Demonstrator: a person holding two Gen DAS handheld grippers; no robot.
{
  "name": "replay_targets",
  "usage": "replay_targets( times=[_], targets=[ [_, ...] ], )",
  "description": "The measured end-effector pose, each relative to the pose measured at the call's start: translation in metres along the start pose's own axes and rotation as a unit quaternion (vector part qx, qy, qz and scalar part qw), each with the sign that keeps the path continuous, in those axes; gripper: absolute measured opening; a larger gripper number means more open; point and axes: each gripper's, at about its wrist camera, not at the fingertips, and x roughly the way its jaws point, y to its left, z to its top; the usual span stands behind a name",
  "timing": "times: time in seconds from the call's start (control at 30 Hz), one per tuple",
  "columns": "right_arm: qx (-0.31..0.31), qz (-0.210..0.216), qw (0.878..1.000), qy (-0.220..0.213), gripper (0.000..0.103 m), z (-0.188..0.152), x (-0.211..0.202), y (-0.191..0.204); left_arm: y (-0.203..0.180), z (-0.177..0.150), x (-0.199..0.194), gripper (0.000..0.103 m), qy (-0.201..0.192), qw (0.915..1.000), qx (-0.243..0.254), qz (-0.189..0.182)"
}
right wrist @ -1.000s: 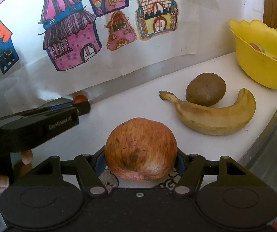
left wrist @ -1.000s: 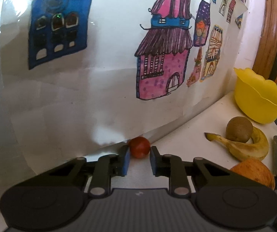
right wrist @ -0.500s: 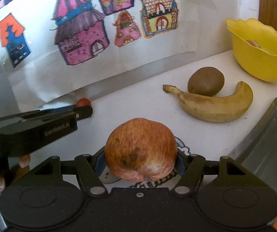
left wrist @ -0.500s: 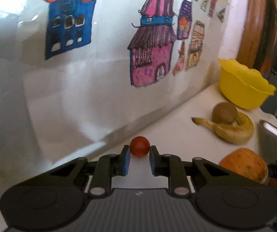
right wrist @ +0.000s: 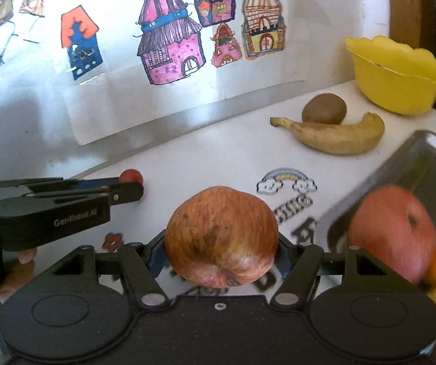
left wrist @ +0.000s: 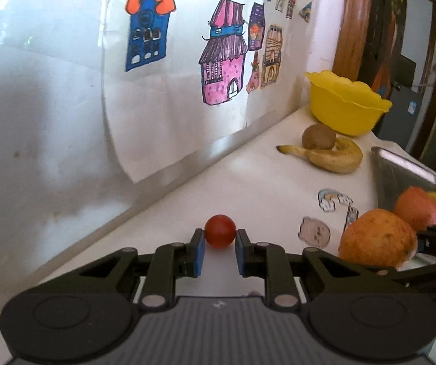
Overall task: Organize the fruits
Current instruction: 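Lift and carry the tomato and apple toward the metal tray with both grippers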
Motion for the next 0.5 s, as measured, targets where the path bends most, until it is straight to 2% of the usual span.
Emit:
replay_targets(
  times=[0.17, 0.27, 0.5],
  targets=[
    [0.030, -0.001, 1.000, -0.009, 0.069, -0.021, -0.022, 0.005, -0.002, -0.014, -0.019, 0.023, -0.005, 0.9996, 0.027, -0.011],
    [0.050, -0.003, 0.999, -0.015, 0.069, -0.035, -0.037, 0.008, -0.003, -0.023, -0.031, 0.023, -0.002, 0.9988, 0.038, -0.030],
    [0.083, -0.026, 0.996, -0.028, 0.069, -0.063, -0.067, 0.015, -0.009, -0.041, -0.056, 0.023, 0.002, 0.9966, 0.061, -0.054]
  ],
)
